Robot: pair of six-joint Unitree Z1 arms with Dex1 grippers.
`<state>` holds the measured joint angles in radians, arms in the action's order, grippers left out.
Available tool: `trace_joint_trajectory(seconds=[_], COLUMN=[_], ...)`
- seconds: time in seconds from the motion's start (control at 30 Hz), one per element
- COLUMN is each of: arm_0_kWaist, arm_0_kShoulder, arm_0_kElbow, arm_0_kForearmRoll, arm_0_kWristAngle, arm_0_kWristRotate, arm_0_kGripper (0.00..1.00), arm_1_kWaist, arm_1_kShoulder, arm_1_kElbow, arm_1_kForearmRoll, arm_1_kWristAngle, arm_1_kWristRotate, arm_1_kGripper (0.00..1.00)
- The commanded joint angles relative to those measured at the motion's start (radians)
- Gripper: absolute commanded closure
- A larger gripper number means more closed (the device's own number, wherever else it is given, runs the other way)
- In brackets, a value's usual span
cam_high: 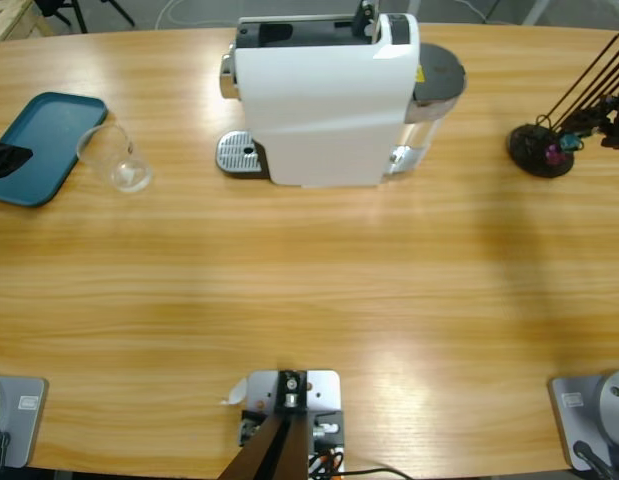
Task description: Pour coffee
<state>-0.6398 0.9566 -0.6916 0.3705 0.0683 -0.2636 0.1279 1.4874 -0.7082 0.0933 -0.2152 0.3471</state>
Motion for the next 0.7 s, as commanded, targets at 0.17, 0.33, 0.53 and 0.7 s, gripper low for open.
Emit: trace_joint_trajectory(seconds=[0.17,0.33,0.53,0.7], arm_0_kWaist=[-0.008,-0.008,-0.008,-0.008], arm_0_kShoulder=[-0.012,-0.012,-0.012,-0.012], arm_0_kElbow=[0.043,0.043,0.043,0.044], arm_0_kForearmRoll=[-0.012,-0.014,-0.015,-0.015], arm_0_kWristAngle=[0.016,0.016,0.016,0.016], arm_0_kWristRotate=[-0.005,-0.005,-0.005,-0.005], arm_0_kGripper=[0.101,0.101,0.101,0.101], arm_1_kWaist=[0.009,0.009,0.009,0.009], arm_1_kShoulder=[0.063,0.06,0.066,0.07], arm_1_kElbow=[0.012,0.013,0.015,0.016], arm_1_kForearmRoll=[-0.02,-0.018,-0.018,-0.018], arm_1_kWristAngle=[-0.017,-0.018,-0.029,-0.038], arm_1_kWristRotate=[0.033,0.035,0.038,0.04], arm_1_kGripper=[0.533,0.543,0.893,1.0])
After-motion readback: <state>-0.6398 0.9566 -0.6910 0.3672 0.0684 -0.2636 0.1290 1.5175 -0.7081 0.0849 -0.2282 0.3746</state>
